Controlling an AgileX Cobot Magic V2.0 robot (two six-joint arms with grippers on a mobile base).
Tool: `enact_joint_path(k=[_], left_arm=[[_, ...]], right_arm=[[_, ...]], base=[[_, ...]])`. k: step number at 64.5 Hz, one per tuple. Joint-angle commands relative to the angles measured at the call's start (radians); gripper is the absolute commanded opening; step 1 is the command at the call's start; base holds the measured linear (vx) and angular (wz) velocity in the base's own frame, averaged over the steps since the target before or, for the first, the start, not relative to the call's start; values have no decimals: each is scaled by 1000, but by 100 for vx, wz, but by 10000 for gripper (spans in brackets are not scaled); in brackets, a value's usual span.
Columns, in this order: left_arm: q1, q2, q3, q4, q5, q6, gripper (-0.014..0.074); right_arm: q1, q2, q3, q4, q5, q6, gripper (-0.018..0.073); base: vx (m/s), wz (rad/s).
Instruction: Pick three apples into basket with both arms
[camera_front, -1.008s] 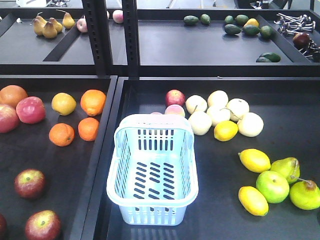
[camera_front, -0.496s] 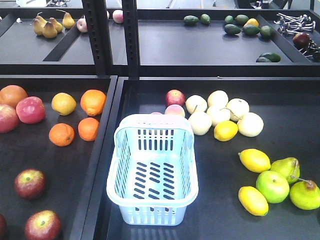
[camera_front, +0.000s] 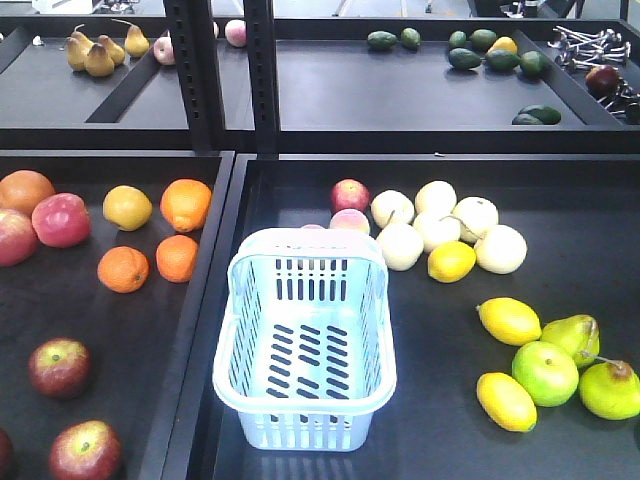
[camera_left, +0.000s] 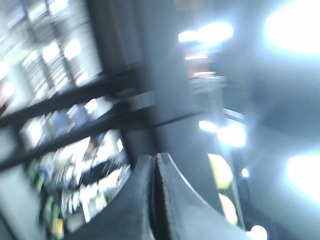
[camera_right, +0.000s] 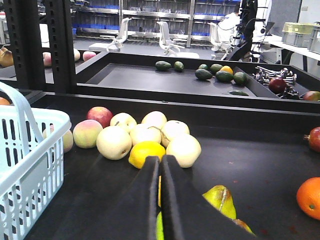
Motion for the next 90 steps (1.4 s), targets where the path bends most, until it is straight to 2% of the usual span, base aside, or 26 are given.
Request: enact_joint_path(k=[1, 8, 12, 26, 49, 56, 61, 69, 77, 84, 90], left_arm=[[-5, 66, -128, -9, 27, 212, -6], [-5, 157, -237, -9, 150, 388, -6], [-5, 221, -299, -9, 243, 460, -6], [-5, 475, -452, -9, 540, 643, -6], [-5, 822, -661, -9, 777, 964, 14], [-7, 922, -730, -9, 857, 1010, 80], [-18, 985, -771, -9, 873, 1043, 171], [-50, 1083, -839, -1, 874, 1127, 365], [-110, 1190, -906, 48, 886, 1170, 510], [-183, 1287, -952, 108, 881, 1180, 531], [-255, 1371, -984, 180, 864, 1264, 519]], right_arm=[[0, -13, 13, 0, -78, -6, -4], [0, -13, 13, 0, -78, -6, -4], [0, -13, 13, 0, -78, -6, -4], [0, -13, 13, 0, -78, -6, -4], [0, -13, 13, 0, -78, -6, -4], [0, -13, 13, 0, -78, -6, -4], [0, -13, 13, 0, -78, -6, -4], [0, -13, 13, 0, -78, -6, -4], [0, -13, 13, 0, -78, -6, -4], [0, -13, 13, 0, -78, -6, -4], [0, -13, 13, 0, -78, -6, -4]], base=[[0, 0], [0, 0], [0, 0], [0, 0], [0, 0], [0, 0], [0, 0], [0, 0], [0, 0], [0, 0], [0, 0]])
